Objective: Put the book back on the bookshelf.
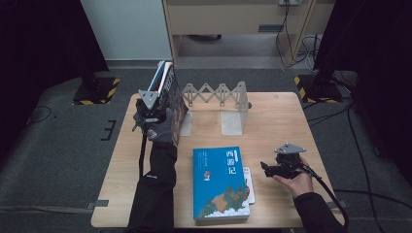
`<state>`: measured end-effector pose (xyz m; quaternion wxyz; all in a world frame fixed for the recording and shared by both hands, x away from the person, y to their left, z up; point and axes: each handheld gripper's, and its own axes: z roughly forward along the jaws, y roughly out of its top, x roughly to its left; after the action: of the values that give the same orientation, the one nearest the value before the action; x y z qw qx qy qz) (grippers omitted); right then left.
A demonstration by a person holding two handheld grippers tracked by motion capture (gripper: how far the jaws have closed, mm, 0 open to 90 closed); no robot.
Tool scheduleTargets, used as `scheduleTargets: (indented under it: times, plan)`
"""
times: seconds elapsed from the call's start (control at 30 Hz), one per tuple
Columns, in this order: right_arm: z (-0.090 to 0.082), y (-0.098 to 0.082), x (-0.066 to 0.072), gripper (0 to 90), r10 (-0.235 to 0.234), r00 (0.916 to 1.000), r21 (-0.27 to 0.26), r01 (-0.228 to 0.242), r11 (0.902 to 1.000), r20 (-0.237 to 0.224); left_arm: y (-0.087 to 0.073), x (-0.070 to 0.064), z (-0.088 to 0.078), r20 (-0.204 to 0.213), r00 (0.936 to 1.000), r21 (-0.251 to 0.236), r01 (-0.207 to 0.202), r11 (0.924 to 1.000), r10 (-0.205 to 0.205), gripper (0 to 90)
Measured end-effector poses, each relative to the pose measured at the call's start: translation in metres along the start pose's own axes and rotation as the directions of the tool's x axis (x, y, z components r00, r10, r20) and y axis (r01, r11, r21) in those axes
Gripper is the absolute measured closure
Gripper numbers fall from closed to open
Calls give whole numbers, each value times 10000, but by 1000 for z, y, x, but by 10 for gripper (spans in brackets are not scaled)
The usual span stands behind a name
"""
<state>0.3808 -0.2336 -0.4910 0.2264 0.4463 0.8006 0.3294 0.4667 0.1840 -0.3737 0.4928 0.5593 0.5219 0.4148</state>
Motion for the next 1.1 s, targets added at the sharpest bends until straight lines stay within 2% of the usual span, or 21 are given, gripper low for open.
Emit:
scheduleTargets:
  times: [0.17, 0.4, 0.47, 0.5, 0.63, 0.83, 1.1]
  plan:
    - [0, 0, 0, 131, -19, 10000, 7, 19, 10000, 9, -2, -5, 0, -226, 9986, -8, -471, 9989, 470, 823]
    - [0, 0, 0, 132, 25, 10000, -10, -25, 10000, 6, -8, -10, 4, -43, 9992, 37, -409, 9992, 410, 822]
    - [-1, 0, 0, 132, -16, 10000, -2, 16, 10000, -6, -12, -10, 7, 13, 9997, 171, -243, 9996, 242, 821]
    - [-1, 0, 0, 132, -21, 10000, -10, 21, 10000, -9, -13, -9, 8, 74, 9998, 71, -181, 9998, 181, 821]
    - [0, 0, 0, 132, 31, 10000, -12, -31, 10000, 6, -14, -9, 9, 175, 9997, 79, -167, 9998, 166, 820]
    - [-1, 0, 0, 132, -17, 10000, -16, 17, 10000, -2, -15, -8, 12, 49, 9998, 92, -193, 9998, 192, 811]
    - [-1, 0, 0, 133, -28, 10000, -23, 28, 10000, 1, -17, -6, 12, -21, 9997, 230, -261, 9994, 261, 711]
